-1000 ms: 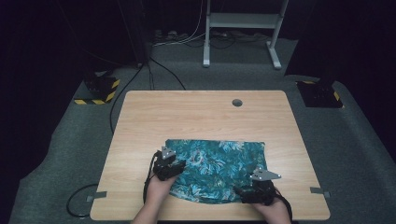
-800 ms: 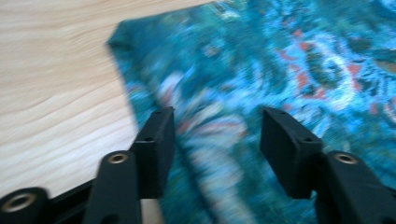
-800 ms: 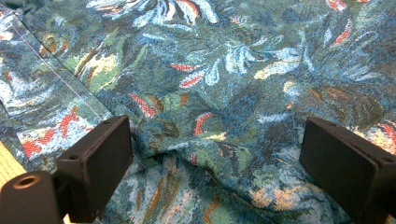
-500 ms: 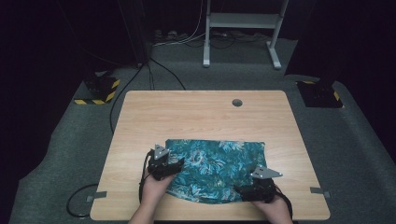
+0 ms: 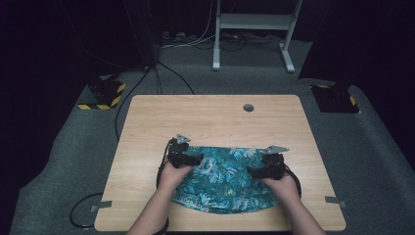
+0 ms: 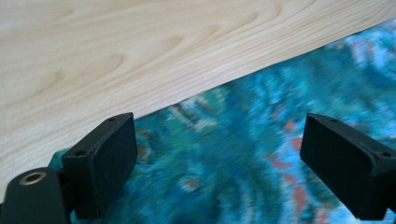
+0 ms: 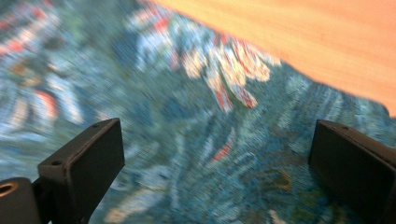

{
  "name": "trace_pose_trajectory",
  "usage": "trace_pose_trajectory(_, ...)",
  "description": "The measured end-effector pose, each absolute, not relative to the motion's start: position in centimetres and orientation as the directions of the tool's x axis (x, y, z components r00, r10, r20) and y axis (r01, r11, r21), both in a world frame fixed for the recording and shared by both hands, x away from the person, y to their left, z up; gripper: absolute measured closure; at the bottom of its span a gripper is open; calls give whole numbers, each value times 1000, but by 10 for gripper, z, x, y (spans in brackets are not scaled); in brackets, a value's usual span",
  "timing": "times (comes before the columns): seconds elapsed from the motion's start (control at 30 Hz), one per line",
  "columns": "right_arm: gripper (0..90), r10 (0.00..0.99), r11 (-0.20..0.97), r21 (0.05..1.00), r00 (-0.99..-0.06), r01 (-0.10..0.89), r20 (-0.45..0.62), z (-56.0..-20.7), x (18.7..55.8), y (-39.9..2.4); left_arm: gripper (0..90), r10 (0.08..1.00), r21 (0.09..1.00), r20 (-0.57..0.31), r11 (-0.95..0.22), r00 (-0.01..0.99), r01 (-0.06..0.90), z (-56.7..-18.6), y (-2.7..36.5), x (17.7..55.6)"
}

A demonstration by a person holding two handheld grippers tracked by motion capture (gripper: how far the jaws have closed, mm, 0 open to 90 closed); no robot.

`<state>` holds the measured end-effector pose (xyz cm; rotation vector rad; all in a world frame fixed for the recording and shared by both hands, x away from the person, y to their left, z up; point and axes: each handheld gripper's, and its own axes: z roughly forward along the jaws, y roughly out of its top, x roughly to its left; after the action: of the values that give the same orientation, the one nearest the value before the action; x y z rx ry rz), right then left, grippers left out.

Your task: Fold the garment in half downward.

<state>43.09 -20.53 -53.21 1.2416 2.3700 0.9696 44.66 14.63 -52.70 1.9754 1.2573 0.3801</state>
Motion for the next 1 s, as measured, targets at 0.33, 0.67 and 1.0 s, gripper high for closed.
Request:
trace_pose_trajectory(0.33, 29, 841, 382, 673, -541, 633, 31, -534, 455, -225, 110, 857, 741, -165, -219, 488, 634, -537, 156, 451)
trace_pose_trajectory(0.67, 0, 839, 371, 720, -544, 587, 10, -526, 427, -246, 68, 836, 797, -152, -211, 527, 565, -528, 164, 425)
trace_pose_trajectory(1.0, 0, 834, 357, 757, -552, 548, 7, -529, 387, -263, 34, 822, 840, -149, -188, 550, 508, -523, 185, 382)
